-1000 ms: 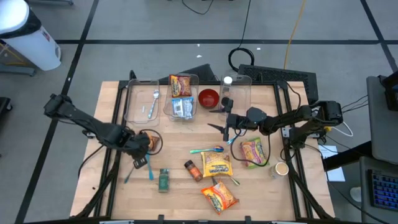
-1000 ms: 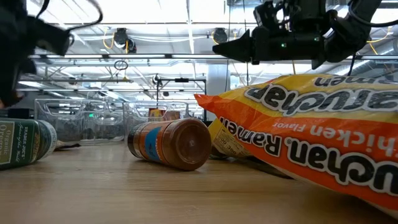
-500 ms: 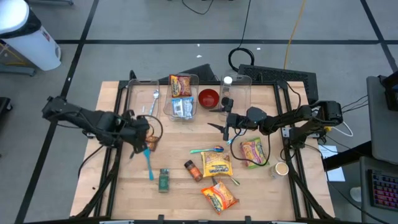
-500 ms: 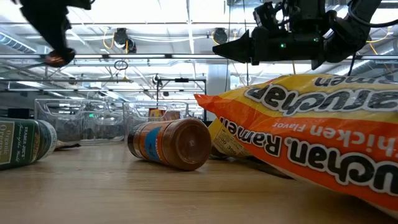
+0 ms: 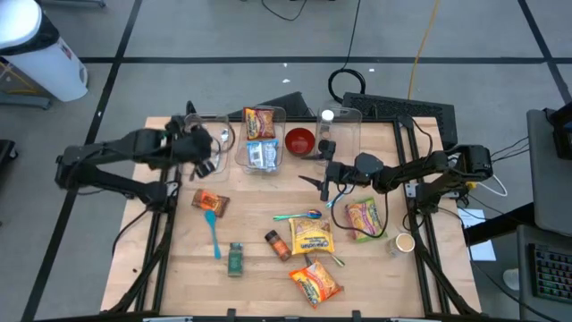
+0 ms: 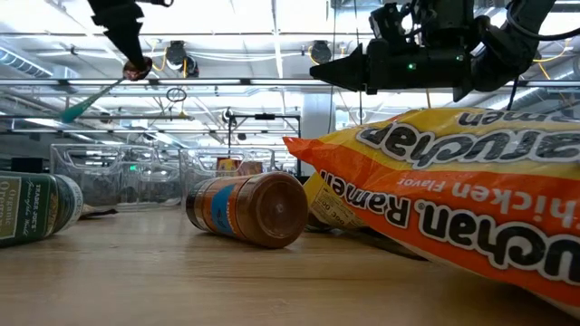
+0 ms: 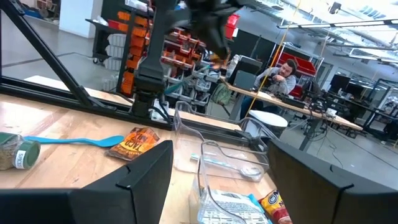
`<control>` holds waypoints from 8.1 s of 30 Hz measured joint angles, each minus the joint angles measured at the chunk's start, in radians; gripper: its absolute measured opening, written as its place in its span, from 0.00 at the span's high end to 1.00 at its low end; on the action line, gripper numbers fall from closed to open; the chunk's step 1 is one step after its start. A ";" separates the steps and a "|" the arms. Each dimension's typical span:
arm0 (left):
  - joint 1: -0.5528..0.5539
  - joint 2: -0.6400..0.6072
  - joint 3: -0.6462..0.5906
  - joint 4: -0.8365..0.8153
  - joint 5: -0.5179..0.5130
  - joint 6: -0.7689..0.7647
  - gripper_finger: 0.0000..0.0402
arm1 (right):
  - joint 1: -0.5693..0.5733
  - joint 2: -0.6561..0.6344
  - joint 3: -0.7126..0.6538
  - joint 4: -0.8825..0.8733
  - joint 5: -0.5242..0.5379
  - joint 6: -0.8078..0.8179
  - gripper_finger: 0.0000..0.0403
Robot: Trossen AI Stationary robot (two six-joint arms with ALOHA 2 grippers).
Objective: Pick & Place Food Item
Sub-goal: Put the green spoon into the left transparent bin, then put the blue baby spoon into the left transparent bin
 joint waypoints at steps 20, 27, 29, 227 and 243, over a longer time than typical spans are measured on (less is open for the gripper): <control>0.693 0.211 0.012 0.329 0.283 0.323 0.97 | 0.000 0.000 0.000 -0.015 0.000 0.000 0.38; 0.766 0.402 0.012 0.357 0.409 0.344 0.97 | 0.000 0.000 0.000 -0.034 0.000 0.000 0.38; 0.774 0.449 0.012 0.357 0.416 0.362 0.97 | 0.000 0.000 0.000 -0.039 0.000 0.000 0.38; -0.622 0.244 -0.506 0.259 0.632 -1.601 0.36 | -0.097 0.000 -0.001 -0.094 -0.001 0.008 0.38; -0.628 0.356 -0.505 0.438 0.611 -1.647 0.29 | -0.097 0.000 -0.001 -0.098 -0.003 0.008 0.38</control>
